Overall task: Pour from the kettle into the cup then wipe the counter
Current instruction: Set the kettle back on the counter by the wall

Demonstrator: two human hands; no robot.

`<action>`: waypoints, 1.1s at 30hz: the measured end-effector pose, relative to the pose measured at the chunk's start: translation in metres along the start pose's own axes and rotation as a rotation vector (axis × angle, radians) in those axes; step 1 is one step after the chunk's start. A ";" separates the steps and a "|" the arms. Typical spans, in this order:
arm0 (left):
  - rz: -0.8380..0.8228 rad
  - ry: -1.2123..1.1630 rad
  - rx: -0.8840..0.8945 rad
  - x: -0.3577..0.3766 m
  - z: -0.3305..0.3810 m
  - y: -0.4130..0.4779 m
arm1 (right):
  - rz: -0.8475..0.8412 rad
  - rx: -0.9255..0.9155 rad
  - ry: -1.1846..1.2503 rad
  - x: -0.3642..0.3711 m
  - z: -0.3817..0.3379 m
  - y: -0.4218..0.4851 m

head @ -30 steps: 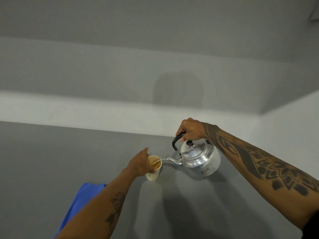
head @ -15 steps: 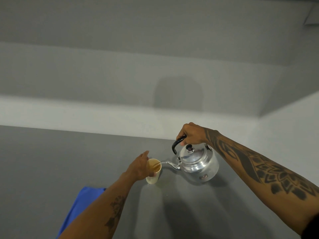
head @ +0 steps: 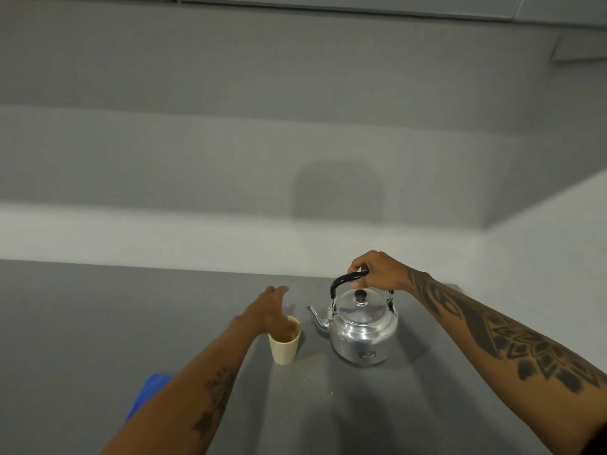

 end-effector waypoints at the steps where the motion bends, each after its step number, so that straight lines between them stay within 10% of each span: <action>1: 0.013 -0.008 0.036 -0.010 0.015 0.005 | 0.009 0.003 0.005 -0.003 0.002 0.000; 12: -0.089 0.086 0.350 -0.023 0.190 0.058 | 0.198 0.095 0.043 -0.051 0.042 -0.001; 33: -0.059 -0.033 0.320 0.078 0.275 0.188 | 0.207 0.134 0.049 -0.083 0.204 0.064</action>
Point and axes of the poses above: each hand's wrist, its own y-axis towards the middle knuckle, its own x-axis out of the palm, z = x × y, the point moved 10 cm from there along y, towards the middle knuckle, and after that the axes turned 12 degrees about z, right-handed, at the moved point
